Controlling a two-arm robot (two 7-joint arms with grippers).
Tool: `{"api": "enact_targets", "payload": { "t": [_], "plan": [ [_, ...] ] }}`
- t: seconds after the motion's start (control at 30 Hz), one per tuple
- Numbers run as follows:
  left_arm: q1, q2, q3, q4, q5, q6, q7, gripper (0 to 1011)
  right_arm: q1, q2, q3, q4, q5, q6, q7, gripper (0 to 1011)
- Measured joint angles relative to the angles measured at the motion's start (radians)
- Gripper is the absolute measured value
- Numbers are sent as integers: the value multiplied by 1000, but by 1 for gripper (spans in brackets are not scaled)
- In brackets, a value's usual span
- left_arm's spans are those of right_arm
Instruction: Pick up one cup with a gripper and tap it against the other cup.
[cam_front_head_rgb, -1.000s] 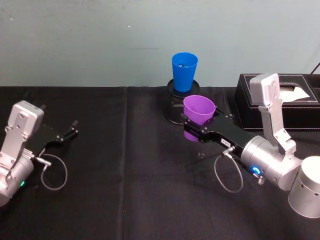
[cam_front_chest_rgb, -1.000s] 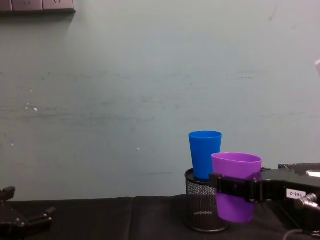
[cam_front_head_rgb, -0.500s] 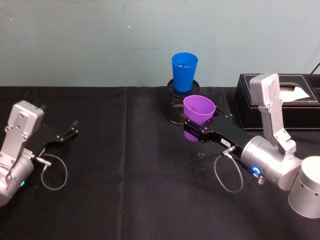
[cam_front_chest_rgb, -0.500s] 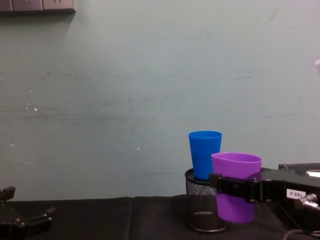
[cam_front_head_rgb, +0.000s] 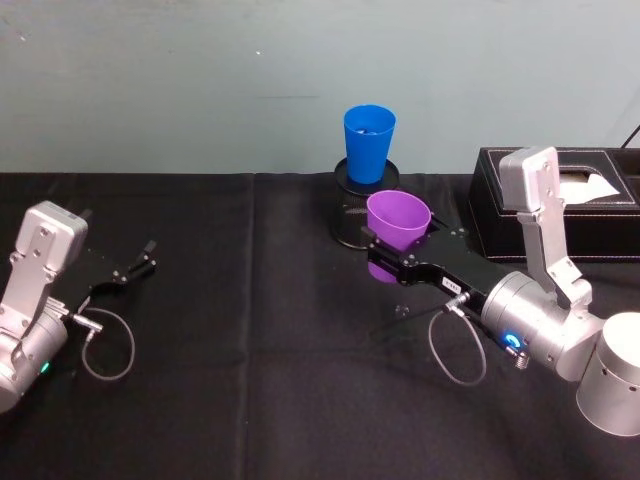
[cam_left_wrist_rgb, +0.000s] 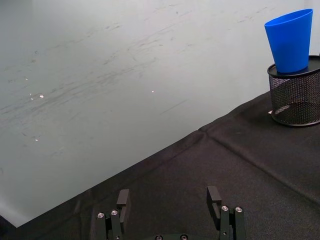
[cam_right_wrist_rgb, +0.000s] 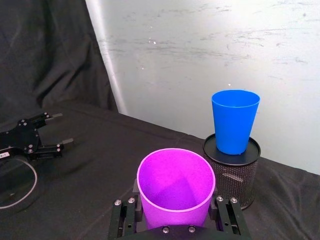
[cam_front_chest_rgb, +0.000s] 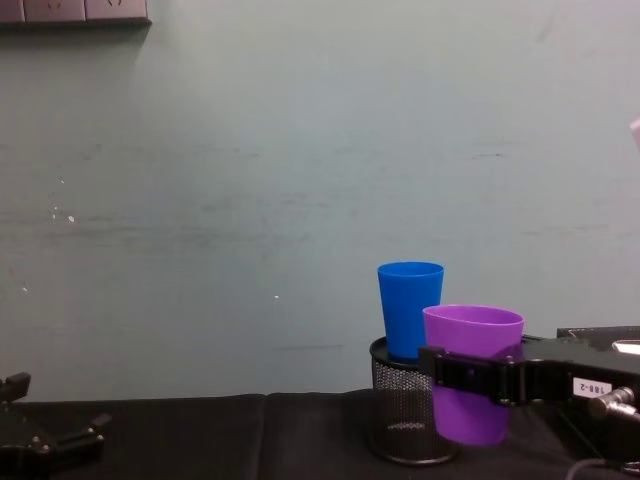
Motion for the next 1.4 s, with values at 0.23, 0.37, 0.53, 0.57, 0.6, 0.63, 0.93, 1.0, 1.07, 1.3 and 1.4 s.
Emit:
{"api": "enact_targets", "payload": {
  "t": [0.23, 0.37, 0.53, 0.57, 0.6, 0.63, 0.93, 1.0, 1.07, 1.3, 1.4],
  "plan": [
    [0, 0, 0, 0, 0, 0, 0, 1000, 0, 0, 0, 0, 0, 0, 0, 715],
    [0, 0, 0, 0, 0, 0, 0, 1000, 0, 0, 0, 0, 0, 0, 0, 716],
    [0, 0, 0, 0, 0, 0, 0, 1000, 0, 0, 0, 0, 0, 0, 0, 716],
    [0, 0, 0, 0, 0, 0, 0, 1000, 0, 0, 0, 0, 0, 0, 0, 716],
    [0, 0, 0, 0, 0, 0, 0, 1000, 0, 0, 0, 0, 0, 0, 0, 715],
    [0, 0, 0, 0, 0, 0, 0, 1000, 0, 0, 0, 0, 0, 0, 0, 716],
    [0, 0, 0, 0, 0, 0, 0, 1000, 1, 1, -2, 1, 0, 0, 0, 716],
    [0, 0, 0, 0, 0, 0, 0, 1000, 7, 0, -5, 10, 0, 1, -3, 716],
    [0, 0, 0, 0, 0, 0, 0, 1000, 15, -3, -7, 24, -3, 1, -13, 715],
    [0, 0, 0, 0, 0, 0, 0, 1000, 53, -37, 2, 90, -37, -6, -79, 715],
    [0, 0, 0, 0, 0, 0, 0, 1000, 74, -54, 8, 121, -54, -11, -97, 716]
  ]
}}
